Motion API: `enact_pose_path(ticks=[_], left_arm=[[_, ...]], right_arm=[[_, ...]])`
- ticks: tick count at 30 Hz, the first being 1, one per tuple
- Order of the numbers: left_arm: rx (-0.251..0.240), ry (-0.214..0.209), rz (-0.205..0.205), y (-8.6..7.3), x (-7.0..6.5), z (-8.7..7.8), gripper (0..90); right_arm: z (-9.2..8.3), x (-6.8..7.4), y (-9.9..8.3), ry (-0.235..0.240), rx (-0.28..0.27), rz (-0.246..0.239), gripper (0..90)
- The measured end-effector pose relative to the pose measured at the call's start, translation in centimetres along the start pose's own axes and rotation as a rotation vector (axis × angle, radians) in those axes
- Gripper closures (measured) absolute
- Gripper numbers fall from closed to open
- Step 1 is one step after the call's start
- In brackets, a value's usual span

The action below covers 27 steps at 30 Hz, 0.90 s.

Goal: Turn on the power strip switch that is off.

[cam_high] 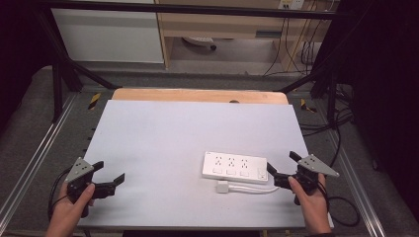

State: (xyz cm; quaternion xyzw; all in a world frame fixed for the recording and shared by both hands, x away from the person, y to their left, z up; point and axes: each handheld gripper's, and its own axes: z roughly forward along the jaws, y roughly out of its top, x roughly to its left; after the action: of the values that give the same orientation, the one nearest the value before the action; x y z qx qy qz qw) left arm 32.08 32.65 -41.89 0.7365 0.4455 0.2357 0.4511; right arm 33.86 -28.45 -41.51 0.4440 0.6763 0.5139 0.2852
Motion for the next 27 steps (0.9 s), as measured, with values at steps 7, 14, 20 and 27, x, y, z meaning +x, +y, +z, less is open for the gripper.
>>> enact_pose_path(ticks=[7,14,20,27], left_arm=[[-0.001,0.001,-0.001,0.0,0.0,0.0,7.0],[-0.001,0.001,-0.001,0.0,0.0,0.0,7.0],[-0.001,0.001,0.001,0.0,0.0,0.0,6.9],[-0.001,-0.001,0.003,0.0,0.0,0.0,6.9]], right_arm=[[-0.4,-1.2,-0.7,-0.03,0.008,0.017,3.4],[-0.6,-2.1,-1.3,-0.057,0.02,0.022,3.9],[-0.7,-2.7,-1.8,-0.068,0.026,0.021,4.0],[-0.6,-3.5,-2.9,-0.086,0.055,0.032,4.4]])
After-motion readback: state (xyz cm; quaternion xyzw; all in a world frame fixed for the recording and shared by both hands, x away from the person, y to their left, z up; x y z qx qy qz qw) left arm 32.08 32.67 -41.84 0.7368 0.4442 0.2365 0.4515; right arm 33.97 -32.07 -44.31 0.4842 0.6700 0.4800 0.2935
